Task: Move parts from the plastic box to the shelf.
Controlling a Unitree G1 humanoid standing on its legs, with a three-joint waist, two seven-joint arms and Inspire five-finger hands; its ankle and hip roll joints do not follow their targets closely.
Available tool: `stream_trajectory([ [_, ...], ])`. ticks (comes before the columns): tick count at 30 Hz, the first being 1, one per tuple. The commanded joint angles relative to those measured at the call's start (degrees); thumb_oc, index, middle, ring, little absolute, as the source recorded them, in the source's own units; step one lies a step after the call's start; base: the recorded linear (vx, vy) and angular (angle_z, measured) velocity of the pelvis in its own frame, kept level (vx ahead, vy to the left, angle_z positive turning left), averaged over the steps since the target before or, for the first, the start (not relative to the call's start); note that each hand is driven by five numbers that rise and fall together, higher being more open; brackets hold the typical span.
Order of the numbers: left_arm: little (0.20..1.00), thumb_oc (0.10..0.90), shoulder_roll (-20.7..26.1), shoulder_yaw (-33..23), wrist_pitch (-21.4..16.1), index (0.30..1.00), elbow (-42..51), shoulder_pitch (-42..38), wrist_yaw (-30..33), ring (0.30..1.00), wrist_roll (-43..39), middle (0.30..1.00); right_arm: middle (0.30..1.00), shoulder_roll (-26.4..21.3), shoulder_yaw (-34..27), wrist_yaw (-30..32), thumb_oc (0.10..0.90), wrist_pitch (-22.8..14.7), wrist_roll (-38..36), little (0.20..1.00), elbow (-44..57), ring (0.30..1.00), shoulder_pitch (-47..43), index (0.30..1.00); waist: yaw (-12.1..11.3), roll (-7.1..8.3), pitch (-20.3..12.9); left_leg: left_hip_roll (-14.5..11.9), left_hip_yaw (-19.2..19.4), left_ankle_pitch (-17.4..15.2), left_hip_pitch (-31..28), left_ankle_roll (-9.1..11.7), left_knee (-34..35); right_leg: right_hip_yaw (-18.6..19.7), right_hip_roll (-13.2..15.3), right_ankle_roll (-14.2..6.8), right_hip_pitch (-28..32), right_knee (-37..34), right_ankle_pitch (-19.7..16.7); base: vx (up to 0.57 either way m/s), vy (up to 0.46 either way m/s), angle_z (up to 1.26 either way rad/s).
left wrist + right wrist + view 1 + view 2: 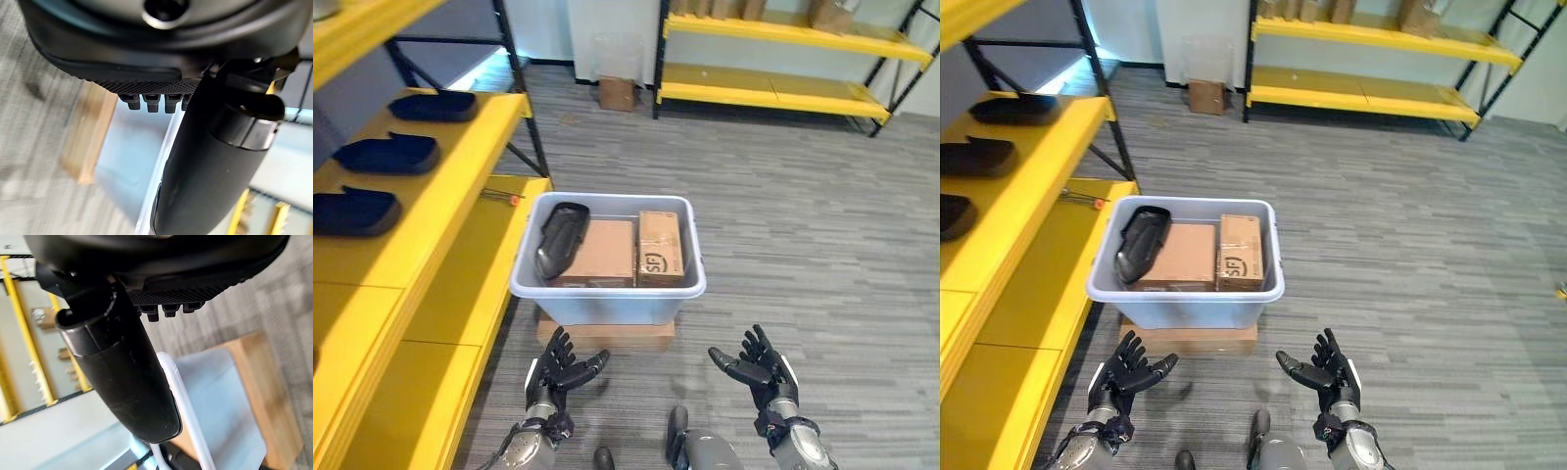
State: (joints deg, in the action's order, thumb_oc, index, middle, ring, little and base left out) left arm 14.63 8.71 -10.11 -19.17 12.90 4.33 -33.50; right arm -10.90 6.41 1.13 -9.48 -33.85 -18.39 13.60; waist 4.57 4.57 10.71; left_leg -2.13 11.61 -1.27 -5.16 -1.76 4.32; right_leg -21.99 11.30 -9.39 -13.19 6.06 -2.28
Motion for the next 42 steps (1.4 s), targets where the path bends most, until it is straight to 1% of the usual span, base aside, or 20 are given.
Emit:
stream_trajectory([
  [1, 1.0, 0.9, 0.4, -0.77, -4.32, 1.0, 7.92, -3.07, -2.15, 1.0, 0.44, 1.0, 1.0, -1.6, -0.76, -0.16, 0.9, -5.26, -0.3, 1.0, 6.61, 1.0, -2.64, 1.0, 0.42, -0.37, -1.42, 4.58, -1.78, -7.77, -7.25, -0.95, 0.68, 2.45, -3.58, 0.23, 2.27, -4.6, -7.5, 0.28, -0.088, -0.1],
  [2, 1.0, 0.9, -0.01, -0.45, -4.27, 1.0, 7.69, -2.99, -2.04, 1.0, 0.51, 1.0, 1.0, -1.75, -0.81, -0.09, 0.9, -5.54, -0.68, 1.0, 6.03, 1.0, -2.68, 1.0, 0.57, -0.5, -1.93, 4.66, -1.36, -7.93, -7.51, -0.93, 0.03, 2.16, -3.73, 1.39, 2.47, -4.06, -7.47, 0.37, -0.101, 0.11],
  [3, 1.0, 0.9, -0.39, -0.26, -4.45, 1.0, 8.08, -3.22, -2.1, 1.0, -0.45, 1.0, 1.0, -2.3, -0.81, 0.26, 0.9, -5.7, -1.03, 1.0, 6.35, 1.0, -3.49, 1.0, 0.93, -1.82, -2.43, 3.98, -1.74, -9.26, -7.6, -0.9, -2.45, 1.65, -3.89, 1.99, 2.44, -2.16, -6.45, 0.24, -0.088, 0.12],
  [9, 1.0, 0.9, -0.6, -0.04, -4.67, 1.0, 8.18, -3.97, -1.3, 1.0, -0.92, 1.0, 1.0, -3.19, -0.39, 0.79, 0.9, -6.0, -0.85, 1.0, 6.11, 1.0, -5.27, 1.0, 1.71, -4.49, -2.73, 2.68, -1.61, -10.05, -8.0, -0.11, -3.56, 1.92, -5.24, 3.08, 2.29, -0.68, -4.1, 0.19, -0.063, -0.01],
  [10, 1.0, 0.9, -0.81, 0.27, -5.08, 1.0, 7.99, -5.82, -0.58, 1.0, -1.25, 1.0, 1.0, -3.7, -0.31, 1.25, 0.9, -6.26, -0.6, 1.0, 5.9, 1.0, -6.34, 1.0, 2.22, -5.74, -2.49, 1.86, -1.21, -9.58, -6.28, 1.1, -7.1, 2.46, -5.6, 3.52, 2.03, -0.63, -3.39, 0.13, -0.052, 0.0],
  [13, 1.0, 0.9, -1.03, 0.91, -5.53, 1.0, 7.8, -7.21, -0.19, 1.0, -1.66, 1.0, 1.0, -4.29, 0.11, 1.88, 0.9, -6.75, -0.69, 1.0, 5.49, 1.0, -7.53, 1.0, 2.44, -6.46, -1.8, 0.67, -0.57, -7.6, -3.79, 2.93, -11.91, 3.01, -6.28, 4.28, 2.81, -2.12, -2.94, 0.13, -0.098, 0.02],
  [14, 1.0, 0.9, -0.9, 1.4, -6.12, 1.0, 8.3, -8.62, 0.06, 1.0, -2.56, 1.0, 1.0, -5.6, -0.2, 2.58, 0.9, -7.33, -0.6, 1.0, 5.55, 1.0, -8.23, 1.0, 1.19, -5.59, 0.74, 0.61, -3.14, 0.79, 5.62, 6.89, -31.86, 4.37, -6.97, 6.79, 6.35, -4.99, -2.2, 0.19, -0.177, 0.01],
  [16, 1.0, 0.9, -1.01, 1.57, -5.92, 1.0, 8.5, -8.56, 0.22, 1.0, -2.45, 1.0, 1.0, -6.15, -0.35, 2.75, 0.9, -7.33, 0.12, 1.0, 6.02, 1.0, -7.73, 1.0, 0.65, -4.48, 1.69, 0.94, -4.07, 0.66, 8.66, 6.62, -35.13, 5.12, -6.69, 7.19, 7.76, -5.6, -1.35, 0.16, -0.115, -0.01],
  [18, 1.0, 0.9, -1.25, 1.4, -5.7, 1.0, 8.15, -8.26, 0.32, 1.0, -2.35, 1.0, 1.0, -6.34, -0.58, 3.13, 0.9, -7.28, 0.9, 1.0, 5.75, 1.0, -7.19, 1.0, 0.24, -3.76, 2.71, -2.03, -2.77, -1.11, 11.05, 5.17, -33.82, 5.9, -6.18, 6.72, 9.5, -5.4, -0.77, 0.13, 0.022, -0.5],
  [21, 1.0, 0.9, -1.21, 0.87, -5.85, 1.0, 8.35, -8.0, 1.08, 1.0, -2.38, 1.0, 1.0, -6.15, -0.74, 3.8, 0.9, -7.39, 1.63, 1.0, 5.49, 1.0, -6.69, 1.0, -0.35, -1.81, 3.2, -7.41, -3.42, -1.29, 12.18, 3.78, -23.26, 8.02, -4.43, 5.47, 10.71, -5.0, -0.19, 0.17, 0.132, -0.15],
  [22, 1.0, 0.9, -1.12, 0.45, -5.93, 1.0, 8.29, -7.89, 1.49, 1.0, -2.24, 1.0, 1.0, -6.38, -0.87, 4.0, 0.9, -7.47, 2.13, 1.0, 5.12, 1.0, -6.43, 1.0, -0.41, -2.1, 2.86, -11.76, -4.64, 4.63, 12.08, 5.54, -13.26, 9.18, -4.14, 4.79, 10.76, -5.05, 0.42, 0.14, 0.157, -0.2],
  [23, 1.0, 0.9, -1.16, 0.46, -5.94, 1.0, 8.3, -7.86, 1.49, 1.0, -2.23, 1.0, 1.0, -6.42, -0.86, 4.01, 0.9, -7.47, 2.14, 1.0, 5.12, 1.0, -6.4, 1.0, -0.48, -2.09, 2.97, -11.76, -4.46, 5.12, 11.4, 5.67, -12.31, 9.24, -4.2, 4.85, 10.93, -5.04, 0.48, 0.13, 0.2, -0.17],
  [26, 1.0, 0.9, -1.38, -0.14, -5.98, 1.0, 7.47, -8.13, 2.14, 1.0, -2.14, 1.0, 1.0, -7.12, -1.27, 4.58, 0.9, -7.48, 2.69, 1.0, 4.75, 1.0, -6.38, 1.0, -1.56, -3.8, 2.7, -17.07, -7.94, 14.8, 12.57, 8.97, -1.45, 11.44, -4.07, 3.46, 12.06, -4.97, 1.8, 0.15, 0.242, -0.33],
  [28, 1.0, 0.9, -1.54, -0.24, -6.01, 1.0, 7.28, -8.02, 2.06, 1.0, -2.23, 1.0, 1.0, -7.45, -1.4, 4.46, 0.9, -7.35, 2.83, 1.0, 4.75, 1.0, -6.31, 1.0, -1.69, -4.28, 2.61, -18.22, -7.88, 16.02, 12.03, 10.03, 0.46, 11.94, -4.09, 3.33, 12.4, -4.74, 2.19, 0.14, 0.225, -0.53],
  [29, 1.0, 0.9, -1.82, -0.2, -5.99, 1.0, 6.59, -8.31, 1.81, 1.0, -1.98, 1.0, 1.0, -7.6, -1.82, 4.65, 0.9, -7.41, 3.4, 1.0, 4.68, 1.0, -6.06, 1.0, -1.61, -5.13, 2.13, -19.58, -6.74, 17.19, 12.57, 11.69, 0.68, 12.25, -3.56, 2.71, 13.36, -3.84, 3.23, 0.1, 0.204, -0.53],
  [32, 1.0, 0.9, -1.5, -0.06, -5.91, 1.0, 6.45, -8.16, 1.06, 1.0, -1.96, 1.0, 1.0, -6.73, -1.79, 4.27, 0.9, -7.1, 3.7, 1.0, 4.22, 1.0, -5.6, 1.0, -1.83, -5.74, 0.55, -19.28, -6.5, 14.15, 10.65, 11.63, 0.68, 13.27, -3.21, 2.1, 14.21, -3.35, 3.76, 0.18, 0.336, -0.19],
  [34, 1.0, 0.9, -1.05, 0.11, -5.68, 1.0, 6.8, -8.23, 0.81, 1.0, -1.74, 1.0, 1.0, -6.0, -2.01, 4.33, 0.9, -6.76, 3.82, 1.0, 4.36, 1.0, -5.29, 1.0, -1.95, -5.3, -0.19, -17.88, -5.44, 12.93, 9.37, 11.07, 0.68, 13.69, -1.47, 1.04, 15.76, -4.02, 3.32, 0.17, 0.308, -0.31],
  [38, 1.0, 0.9, 0.03, 0.35, -5.62, 1.0, 6.6, -8.97, 0.63, 1.0, -1.71, 1.0, 1.0, -4.5, -2.28, 4.12, 0.9, -6.49, 3.0, 1.0, 4.67, 1.0, -5.23, 1.0, -2.38, -3.43, -0.33, -15.12, -4.38, 10.2, 9.0, 9.7, -1.12, 14.14, 1.89, -0.61, 17.93, -5.2, 1.99, 0.12, 0.281, 0.03],
  [39, 1.0, 0.9, 0.73, 0.49, -5.78, 1.0, 6.7, -9.07, 0.76, 1.0, -1.82, 1.0, 1.0, -3.89, -2.02, 4.12, 0.9, -6.17, 2.87, 1.0, 4.98, 1.0, -5.39, 1.0, -2.69, -2.19, -0.53, -12.51, -4.2, 7.37, 10.61, 8.51, -4.59, 14.23, 4.61, -1.81, 18.21, -5.89, -0.37, 0.06, 0.328, 0.24],
  [42, 1.0, 0.9, 1.7, 0.37, -6.09, 1.0, 6.8, -10.25, 1.83, 1.0, -1.78, 1.0, 1.0, -3.1, -1.18, 4.02, 0.9, -5.96, 2.32, 1.0, 4.86, 1.0, -6.94, 1.0, -3.2, -0.56, -0.74, -9.8, -4.38, 3.74, 14.7, 6.95, -10.07, 14.71, 7.34, -2.88, 16.22, -5.78, -3.09, 0.03, 0.298, 0.12],
])
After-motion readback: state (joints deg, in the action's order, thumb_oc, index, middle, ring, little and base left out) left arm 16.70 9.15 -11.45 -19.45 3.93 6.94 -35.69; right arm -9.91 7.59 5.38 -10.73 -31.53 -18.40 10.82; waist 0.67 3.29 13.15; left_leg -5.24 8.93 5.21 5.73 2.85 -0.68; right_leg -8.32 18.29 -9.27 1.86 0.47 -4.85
